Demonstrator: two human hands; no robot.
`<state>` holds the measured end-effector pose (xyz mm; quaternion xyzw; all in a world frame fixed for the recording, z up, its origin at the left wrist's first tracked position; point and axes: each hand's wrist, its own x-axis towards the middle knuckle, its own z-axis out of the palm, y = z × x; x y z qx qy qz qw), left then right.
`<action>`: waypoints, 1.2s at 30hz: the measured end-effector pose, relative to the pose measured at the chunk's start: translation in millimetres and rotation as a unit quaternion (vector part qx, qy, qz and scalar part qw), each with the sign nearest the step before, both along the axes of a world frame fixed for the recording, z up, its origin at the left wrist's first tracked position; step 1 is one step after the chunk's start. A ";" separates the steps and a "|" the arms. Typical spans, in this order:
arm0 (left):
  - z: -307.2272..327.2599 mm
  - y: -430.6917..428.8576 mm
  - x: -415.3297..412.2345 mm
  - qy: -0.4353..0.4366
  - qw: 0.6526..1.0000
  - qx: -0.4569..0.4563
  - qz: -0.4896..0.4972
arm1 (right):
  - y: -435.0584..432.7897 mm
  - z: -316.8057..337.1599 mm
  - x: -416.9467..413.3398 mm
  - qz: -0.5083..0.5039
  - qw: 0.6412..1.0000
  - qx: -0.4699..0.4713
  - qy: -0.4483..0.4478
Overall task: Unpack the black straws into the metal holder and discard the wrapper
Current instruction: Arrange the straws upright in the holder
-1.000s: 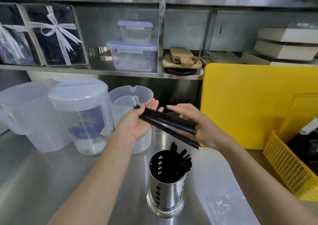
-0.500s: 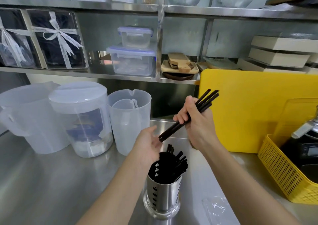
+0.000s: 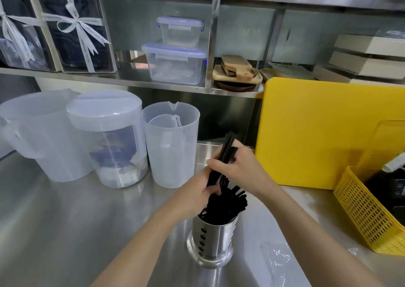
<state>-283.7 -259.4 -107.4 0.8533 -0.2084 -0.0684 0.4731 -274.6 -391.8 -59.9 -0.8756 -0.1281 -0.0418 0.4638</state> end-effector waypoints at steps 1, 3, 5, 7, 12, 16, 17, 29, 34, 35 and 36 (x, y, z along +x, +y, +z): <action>-3.6 0.1 -0.2 0.021 1.000 -0.002 -0.010 | -2.2 -0.2 -1.3 0.014 1.000 -0.006 0.019; -7.7 0.7 0.0 0.046 0.999 -0.022 -0.020 | -2.6 -2.9 -5.8 0.037 0.997 -0.027 0.056; -9.5 7.0 2.5 0.065 0.995 -0.076 -0.020 | -3.0 -4.9 -6.6 0.043 0.995 -0.072 0.057; -9.1 18.7 6.0 0.072 0.992 -0.106 -0.013 | -5.1 -3.3 -5.2 0.061 0.990 -0.112 0.059; 1.7 36.8 7.8 0.070 0.981 -0.181 0.029 | -18.9 1.8 -0.8 0.027 0.998 0.024 0.053; 6.0 32.5 13.7 0.059 0.973 -0.208 0.076 | -33.7 -10.3 11.5 -0.052 0.990 0.112 0.064; 5.4 29.7 15.1 0.056 0.977 -0.194 0.073 | -37.3 -15.0 13.4 -0.050 0.991 0.089 0.083; 0.1 -9.6 41.0 0.120 0.989 0.085 -0.023 | -45.4 -39.3 14.4 0.041 0.984 -0.044 0.169; 12.0 -12.9 47.4 0.173 0.975 0.123 -0.062 | -44.2 -43.0 17.0 0.030 0.983 -0.032 0.178; 12.4 -14.5 47.3 0.171 0.976 0.119 -0.062 | -43.5 -43.1 17.4 0.024 0.983 -0.031 0.177; 12.4 -15.9 47.2 0.167 0.977 0.115 -0.062 | -43.0 -43.3 17.9 0.021 0.984 -0.030 0.174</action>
